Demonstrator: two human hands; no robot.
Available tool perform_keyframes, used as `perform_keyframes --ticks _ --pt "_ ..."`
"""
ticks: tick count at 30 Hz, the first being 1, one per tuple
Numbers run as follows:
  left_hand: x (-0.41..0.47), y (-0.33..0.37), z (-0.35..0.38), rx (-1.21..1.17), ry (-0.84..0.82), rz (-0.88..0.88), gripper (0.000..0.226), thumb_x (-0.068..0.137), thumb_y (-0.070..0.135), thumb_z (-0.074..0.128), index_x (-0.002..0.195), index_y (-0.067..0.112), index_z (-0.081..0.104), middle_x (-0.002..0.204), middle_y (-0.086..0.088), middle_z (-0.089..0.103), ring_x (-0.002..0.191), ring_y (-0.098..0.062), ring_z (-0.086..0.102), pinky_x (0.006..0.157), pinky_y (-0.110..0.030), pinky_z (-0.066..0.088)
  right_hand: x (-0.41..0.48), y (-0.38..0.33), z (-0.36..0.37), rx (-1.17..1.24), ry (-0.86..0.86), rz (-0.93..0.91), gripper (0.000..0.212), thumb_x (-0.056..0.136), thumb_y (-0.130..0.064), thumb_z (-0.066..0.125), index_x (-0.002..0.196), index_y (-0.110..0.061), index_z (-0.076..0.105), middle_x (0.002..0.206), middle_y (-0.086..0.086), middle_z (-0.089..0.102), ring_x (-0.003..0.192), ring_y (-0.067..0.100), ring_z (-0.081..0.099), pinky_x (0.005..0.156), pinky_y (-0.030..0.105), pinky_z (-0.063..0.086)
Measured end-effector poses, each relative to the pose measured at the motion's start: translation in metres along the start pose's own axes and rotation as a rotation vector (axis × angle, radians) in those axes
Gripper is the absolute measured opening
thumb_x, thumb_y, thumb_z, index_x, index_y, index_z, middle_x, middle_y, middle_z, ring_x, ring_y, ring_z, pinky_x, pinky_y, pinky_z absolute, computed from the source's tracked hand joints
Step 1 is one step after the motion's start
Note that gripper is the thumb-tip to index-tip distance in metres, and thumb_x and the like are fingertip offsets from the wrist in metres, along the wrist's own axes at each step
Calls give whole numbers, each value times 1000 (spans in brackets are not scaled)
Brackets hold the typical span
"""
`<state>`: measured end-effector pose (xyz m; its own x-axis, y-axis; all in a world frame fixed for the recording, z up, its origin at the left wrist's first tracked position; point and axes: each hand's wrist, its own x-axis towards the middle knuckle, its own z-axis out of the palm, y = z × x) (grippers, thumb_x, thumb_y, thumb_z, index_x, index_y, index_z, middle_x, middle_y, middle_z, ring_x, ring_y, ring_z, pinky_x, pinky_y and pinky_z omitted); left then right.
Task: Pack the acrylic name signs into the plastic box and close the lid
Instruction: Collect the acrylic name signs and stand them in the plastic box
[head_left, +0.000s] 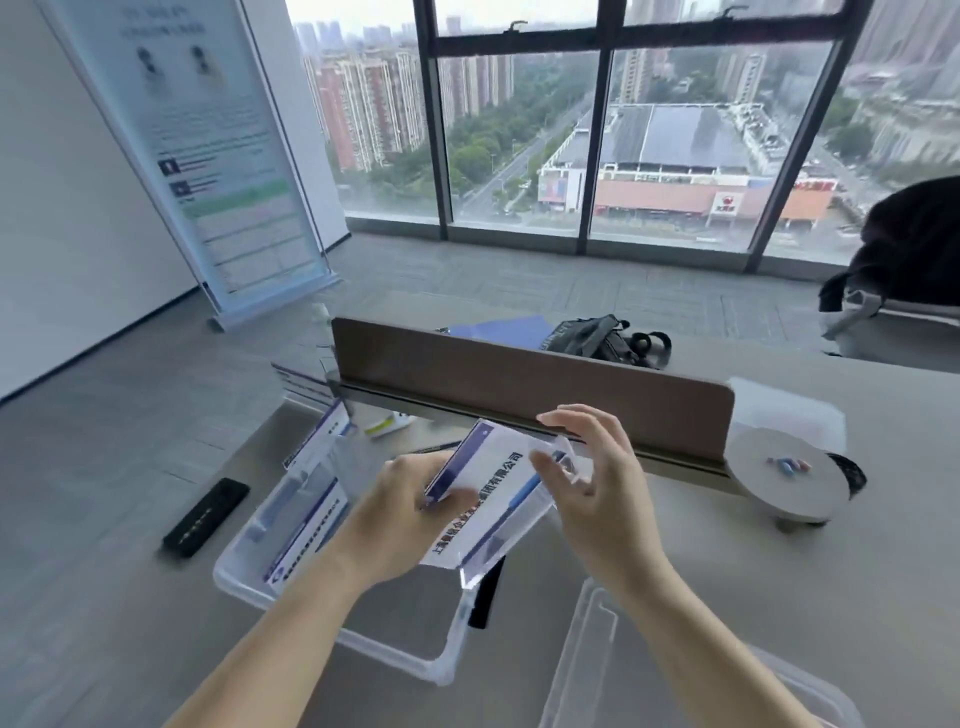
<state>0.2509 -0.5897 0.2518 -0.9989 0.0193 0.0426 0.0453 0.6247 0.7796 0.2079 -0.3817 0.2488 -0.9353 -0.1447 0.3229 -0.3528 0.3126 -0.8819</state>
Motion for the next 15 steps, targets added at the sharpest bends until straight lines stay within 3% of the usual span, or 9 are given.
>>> perform_keyframes --ticks 2,4,7,9,11,13,15 --pt "-5 -28 -24 -151 10 -82 10 98 26 66 100 25 76 94 15 79 86 -7 75 80 -39 61 -4 0 38 80 -20 177 60 86 -29 75 140 -26 48 135 -15 48 120 -6 50 87 15 51" --pt "-9 -54 -46 -243 52 -160 16 99 22 65 110 28 75 103 12 80 93 -11 77 85 -44 63 -14 0 84 182 -159 395 70 84 -38 74 145 -27 41 137 -11 52 122 5 55 92 23 52" --pt "-13 -89 -67 -212 88 -240 14 97 27 65 108 28 73 96 7 80 87 -14 77 82 -45 63 -31 6 158 360 -251 673 44 92 -35 68 133 -25 56 121 -2 72 105 13 71 81 36 60" --pt "-12 -104 -73 -105 78 -280 13 93 30 69 105 28 73 94 10 79 86 -10 75 83 -39 62 -36 12 198 437 -193 800 36 93 -32 66 125 -17 62 109 4 77 100 22 75 86 49 60" --pt "-7 -123 -74 -50 99 -314 16 91 26 70 107 25 73 96 10 79 87 -6 73 84 -32 61 -36 14 228 499 -169 906 24 95 -29 64 116 -17 62 104 6 77 92 23 76 73 42 62" --pt "2 -142 -74 -61 70 -351 21 95 20 62 113 23 73 101 10 79 90 -6 73 82 -26 60 -31 22 248 545 -162 984 16 98 -24 61 113 -20 58 99 2 75 76 12 76 55 31 58" --pt "12 -164 -74 -81 15 -389 28 99 13 55 121 20 71 110 7 79 99 -7 73 88 -26 59 -23 37 268 599 -182 1062 22 98 -21 60 119 -16 56 101 5 75 70 10 76 55 32 59"
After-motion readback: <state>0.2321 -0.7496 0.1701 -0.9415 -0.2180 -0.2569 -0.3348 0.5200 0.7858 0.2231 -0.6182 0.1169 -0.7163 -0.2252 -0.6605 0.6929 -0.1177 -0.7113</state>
